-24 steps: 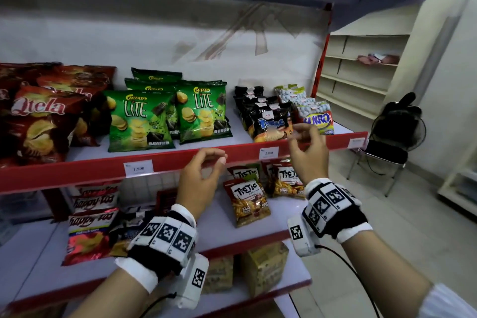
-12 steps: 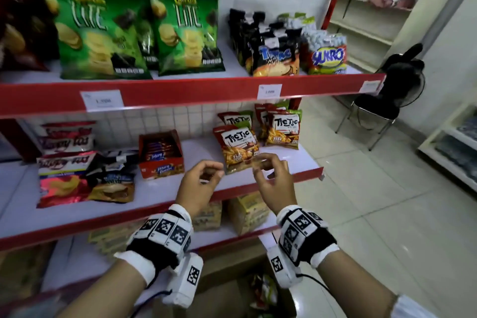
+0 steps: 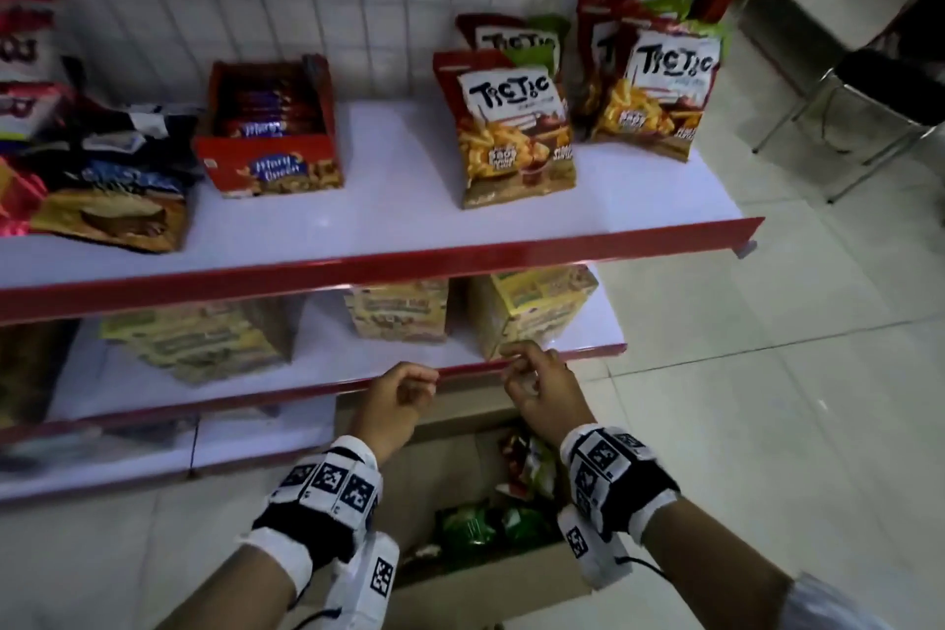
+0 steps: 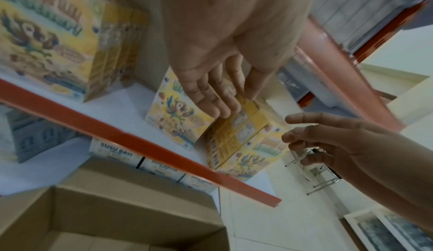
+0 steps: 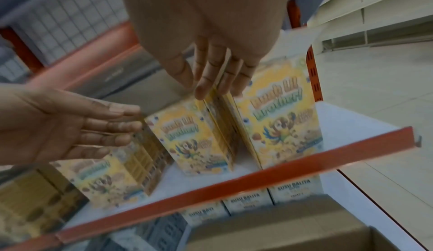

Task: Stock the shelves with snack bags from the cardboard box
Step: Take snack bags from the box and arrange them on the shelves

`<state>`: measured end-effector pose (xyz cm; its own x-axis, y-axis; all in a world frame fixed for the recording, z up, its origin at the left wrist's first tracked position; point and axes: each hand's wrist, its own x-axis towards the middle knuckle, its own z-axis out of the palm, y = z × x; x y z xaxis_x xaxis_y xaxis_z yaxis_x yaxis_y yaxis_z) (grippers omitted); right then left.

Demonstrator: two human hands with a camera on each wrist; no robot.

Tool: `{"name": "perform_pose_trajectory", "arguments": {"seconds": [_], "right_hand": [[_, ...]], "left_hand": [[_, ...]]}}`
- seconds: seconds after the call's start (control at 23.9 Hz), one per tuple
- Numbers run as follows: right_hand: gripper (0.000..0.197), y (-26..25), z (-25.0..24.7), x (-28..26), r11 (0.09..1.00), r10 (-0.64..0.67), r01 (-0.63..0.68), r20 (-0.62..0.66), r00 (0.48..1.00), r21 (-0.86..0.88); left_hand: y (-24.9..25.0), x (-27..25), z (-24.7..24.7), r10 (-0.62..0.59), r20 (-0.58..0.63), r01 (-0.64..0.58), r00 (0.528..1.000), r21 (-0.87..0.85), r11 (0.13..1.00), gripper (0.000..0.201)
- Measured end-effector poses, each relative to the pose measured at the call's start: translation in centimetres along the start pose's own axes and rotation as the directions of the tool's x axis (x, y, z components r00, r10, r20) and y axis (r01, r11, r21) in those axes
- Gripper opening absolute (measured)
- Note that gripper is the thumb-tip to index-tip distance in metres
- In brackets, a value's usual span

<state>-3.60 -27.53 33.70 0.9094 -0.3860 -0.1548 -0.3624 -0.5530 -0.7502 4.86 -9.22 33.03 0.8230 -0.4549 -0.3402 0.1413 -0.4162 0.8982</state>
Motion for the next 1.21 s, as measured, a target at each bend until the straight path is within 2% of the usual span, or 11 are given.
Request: {"name": "perform_pose_trajectory", "arguments": {"seconds": [0.13,0.21,0.38,0.5,0.63,0.71,0.84,1.05,1.13,1.21], "right_hand": [[0.030,6.3,4.0,1.5,0.994,0.038,-0.026,0.111,0.993,-0.105],[0.030,11.0,7.2,2.5,0.994,0.053,-0.033,0.191,0.980,-0.108],[0.028,18.9,12.9,4.1,0.980,0.057,-0.005,0.253,0.966,-0.199],[0.023,24.8,16.9,5.2,0.977,0.076,-0.013,0.294,0.953,-0.211],[0.031,30.9,20.3,6.5,0.917,0.193,-0.033,0.369,0.909,-0.398],[0.040,34.3,21.4,7.6,0.824,0.300,-0.045,0.368,0.880,-0.565],[0.047,39.2,23.8,8.9,0.722,0.387,-0.052,0.340,0.857,-0.690],[0.054,43.6,28.0,10.3,0.650,0.354,-0.063,0.228,0.907,-0.757],[0.047,43.6,28.9,10.1,0.610,0.329,-0.013,0.239,0.913,-0.793],[0.035,41.8,28.2,9.6,0.620,0.254,0.073,0.288,0.923,-0.781]], "left_hand": [[-6.6,2.8,2.1,-0.077,-0.001,0.077,0.997,0.052,0.996,0.016],[-11.8,5.0,3.6,-0.115,-0.010,0.116,0.993,0.090,0.989,0.017],[-20.3,8.2,6.3,-0.112,0.030,0.109,0.993,0.106,0.988,0.014],[-26.2,10.4,8.9,-0.118,0.127,0.101,0.985,0.137,0.985,0.012],[-31.0,12.0,11.3,-0.139,0.241,0.070,0.960,0.275,0.959,0.020],[-32.6,13.1,12.3,-0.150,0.304,0.036,0.941,0.349,0.937,0.024],[-35.1,14.2,13.7,-0.121,0.356,-0.038,0.927,0.409,0.912,0.026],[-37.3,16.5,14.4,-0.026,0.344,-0.130,0.939,0.422,0.897,0.025],[-38.2,16.6,13.9,0.015,0.301,-0.142,0.954,0.407,0.902,0.019],[-38.6,16.1,13.0,0.015,0.278,-0.129,0.961,0.396,0.909,0.013]]}}
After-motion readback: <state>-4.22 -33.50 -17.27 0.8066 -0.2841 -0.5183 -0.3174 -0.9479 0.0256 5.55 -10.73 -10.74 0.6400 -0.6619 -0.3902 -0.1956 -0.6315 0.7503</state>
